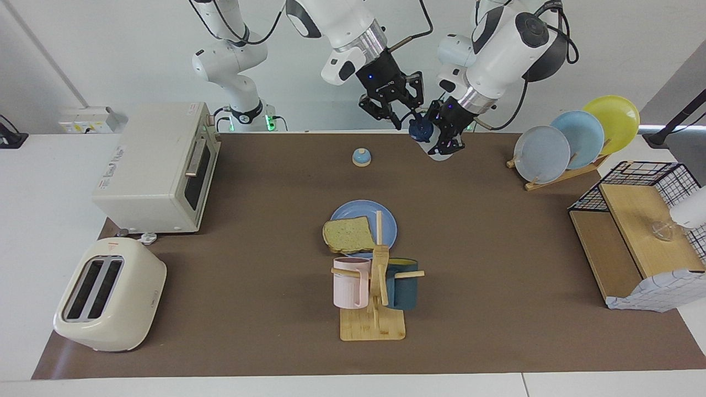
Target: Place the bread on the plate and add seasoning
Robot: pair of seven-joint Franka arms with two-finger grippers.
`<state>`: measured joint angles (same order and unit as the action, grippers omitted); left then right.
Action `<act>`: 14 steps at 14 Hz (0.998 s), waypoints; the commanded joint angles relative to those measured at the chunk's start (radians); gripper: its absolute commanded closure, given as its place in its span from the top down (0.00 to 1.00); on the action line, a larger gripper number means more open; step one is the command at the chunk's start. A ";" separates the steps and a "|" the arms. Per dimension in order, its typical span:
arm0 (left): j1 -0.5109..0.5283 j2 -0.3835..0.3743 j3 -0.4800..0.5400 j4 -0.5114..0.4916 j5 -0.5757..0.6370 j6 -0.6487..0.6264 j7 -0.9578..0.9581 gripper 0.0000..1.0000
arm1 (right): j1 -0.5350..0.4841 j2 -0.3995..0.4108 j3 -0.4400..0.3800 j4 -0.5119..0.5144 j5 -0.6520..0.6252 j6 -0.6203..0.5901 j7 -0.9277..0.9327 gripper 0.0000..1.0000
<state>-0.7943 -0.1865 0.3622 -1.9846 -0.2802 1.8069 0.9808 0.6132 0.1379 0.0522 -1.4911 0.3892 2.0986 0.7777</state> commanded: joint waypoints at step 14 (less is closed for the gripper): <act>-0.013 -0.031 0.007 -0.025 -0.013 0.006 -0.025 0.00 | 0.011 -0.021 0.001 -0.031 -0.018 0.000 0.017 0.00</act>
<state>-0.7943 -0.1864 0.3626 -1.9861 -0.2805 1.8071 0.9724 0.6231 0.1369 0.0531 -1.4951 0.3891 2.0987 0.7777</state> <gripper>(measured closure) 0.564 0.885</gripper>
